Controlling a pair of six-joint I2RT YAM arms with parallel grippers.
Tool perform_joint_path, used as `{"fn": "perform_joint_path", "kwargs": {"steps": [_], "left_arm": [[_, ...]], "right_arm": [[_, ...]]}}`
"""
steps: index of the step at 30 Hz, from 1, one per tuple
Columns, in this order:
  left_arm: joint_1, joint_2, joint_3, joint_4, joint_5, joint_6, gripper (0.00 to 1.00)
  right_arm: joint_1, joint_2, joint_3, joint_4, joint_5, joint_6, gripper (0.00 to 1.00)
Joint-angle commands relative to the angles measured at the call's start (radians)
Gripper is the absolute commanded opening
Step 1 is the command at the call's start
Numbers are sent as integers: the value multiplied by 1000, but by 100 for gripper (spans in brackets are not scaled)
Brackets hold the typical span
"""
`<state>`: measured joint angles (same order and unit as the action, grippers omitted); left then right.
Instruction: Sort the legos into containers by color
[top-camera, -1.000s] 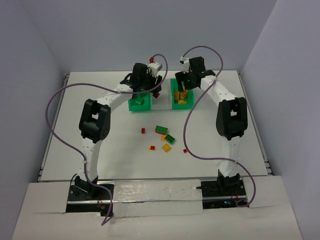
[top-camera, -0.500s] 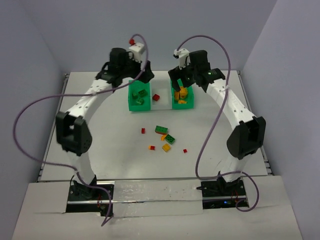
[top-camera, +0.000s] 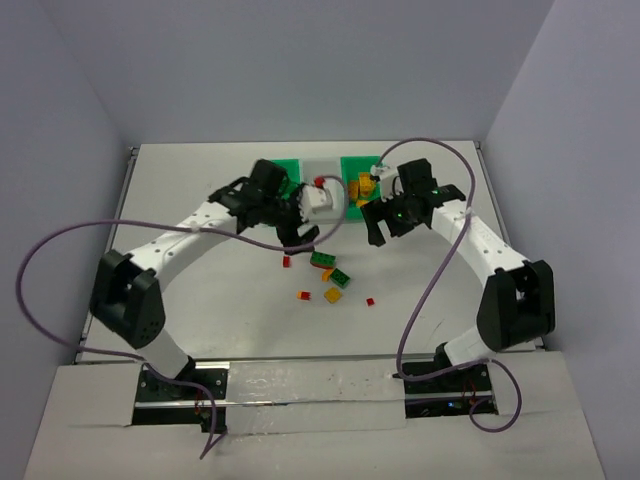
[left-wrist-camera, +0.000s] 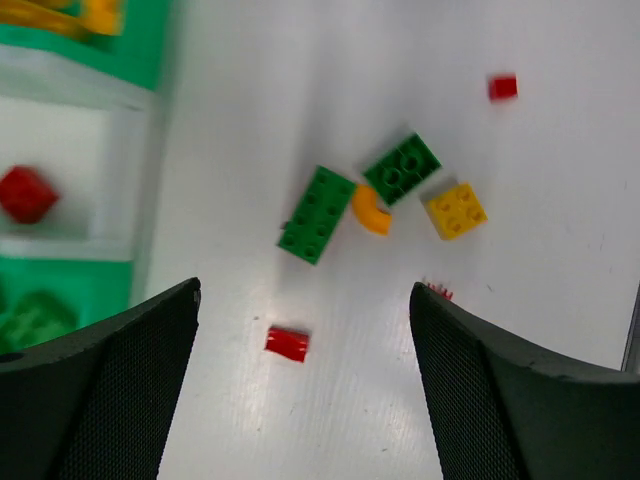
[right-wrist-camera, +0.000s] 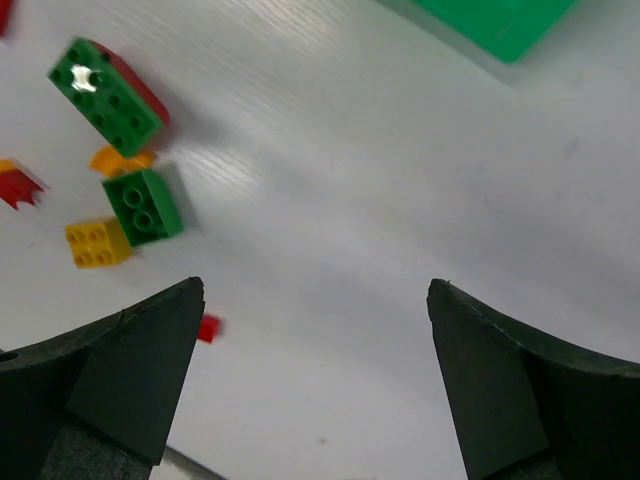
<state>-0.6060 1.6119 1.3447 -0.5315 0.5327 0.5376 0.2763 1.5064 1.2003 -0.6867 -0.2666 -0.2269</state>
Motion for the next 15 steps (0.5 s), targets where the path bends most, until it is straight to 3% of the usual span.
{"fn": "perform_joint_path", "kwargs": {"steps": [1,6,15], "left_arm": [[-88,141,144,-219,-113,262,90],[-150,297,258,-291,-186,349,89],[-177,451,330,-304,-290,400,83]], "right_arm": [[-116,-151,-43,-25,-11,-15,100],[-244,-219,-103,-65,-51,-55,100],[-325,-222,-145,-71,-104,-77,100]]}}
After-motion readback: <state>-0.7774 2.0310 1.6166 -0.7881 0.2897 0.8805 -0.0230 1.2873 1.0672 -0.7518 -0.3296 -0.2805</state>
